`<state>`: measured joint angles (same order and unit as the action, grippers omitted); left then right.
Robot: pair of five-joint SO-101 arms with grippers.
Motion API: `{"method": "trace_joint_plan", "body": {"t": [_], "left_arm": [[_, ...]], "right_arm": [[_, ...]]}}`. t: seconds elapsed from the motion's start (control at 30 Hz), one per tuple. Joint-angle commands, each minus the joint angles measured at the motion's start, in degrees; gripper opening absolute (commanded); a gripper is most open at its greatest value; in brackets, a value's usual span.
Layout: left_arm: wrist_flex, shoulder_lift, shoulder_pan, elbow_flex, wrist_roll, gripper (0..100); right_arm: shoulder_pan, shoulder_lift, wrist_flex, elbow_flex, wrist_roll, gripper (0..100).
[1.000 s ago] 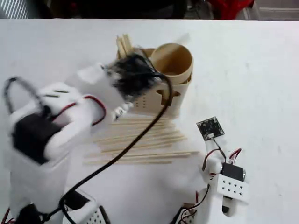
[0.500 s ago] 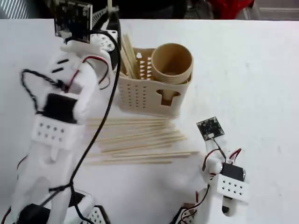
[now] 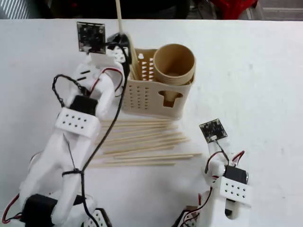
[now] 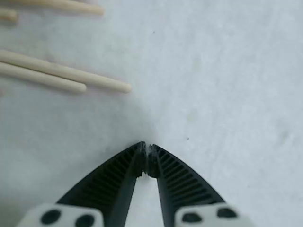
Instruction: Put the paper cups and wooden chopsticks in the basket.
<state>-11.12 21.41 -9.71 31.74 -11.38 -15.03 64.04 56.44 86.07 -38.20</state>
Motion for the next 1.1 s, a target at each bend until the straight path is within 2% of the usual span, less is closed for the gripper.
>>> {"method": "trace_joint_plan", "body": {"t": [0.0,0.13,0.3,0.5,0.63,0.87,1.0,1.07], "left_arm": [[-2.2,-0.2,2.2,-0.7,-0.6,2],[-5.8,2.0,4.1,-0.5,-0.6,3],[-12.7,8.7,5.0,-0.7,-0.7,12],[-16.3,17.6,5.3,-0.8,-0.4,12],[-19.7,21.5,10.9,-0.4,-0.5,12],[-25.1,16.0,25.0,4.5,-0.8,12],[-22.4,8.0,27.4,13.1,-0.8,12],[-20.4,3.2,27.6,14.1,-0.5,12]], "right_arm": [[0.0,0.7,-0.9,-0.3,0.5,1.7],[0.0,0.7,-1.0,-0.3,0.5,1.7],[0.0,0.7,-1.0,-0.3,0.6,1.7],[-0.1,0.7,-1.0,-0.2,0.6,1.7],[-0.2,0.7,-1.1,-0.2,0.6,1.7],[0.0,0.7,-3.4,-0.2,0.6,1.8],[0.0,0.7,-11.5,-2.9,0.5,1.8],[0.0,0.1,-10.2,-8.7,0.2,1.9]]}}
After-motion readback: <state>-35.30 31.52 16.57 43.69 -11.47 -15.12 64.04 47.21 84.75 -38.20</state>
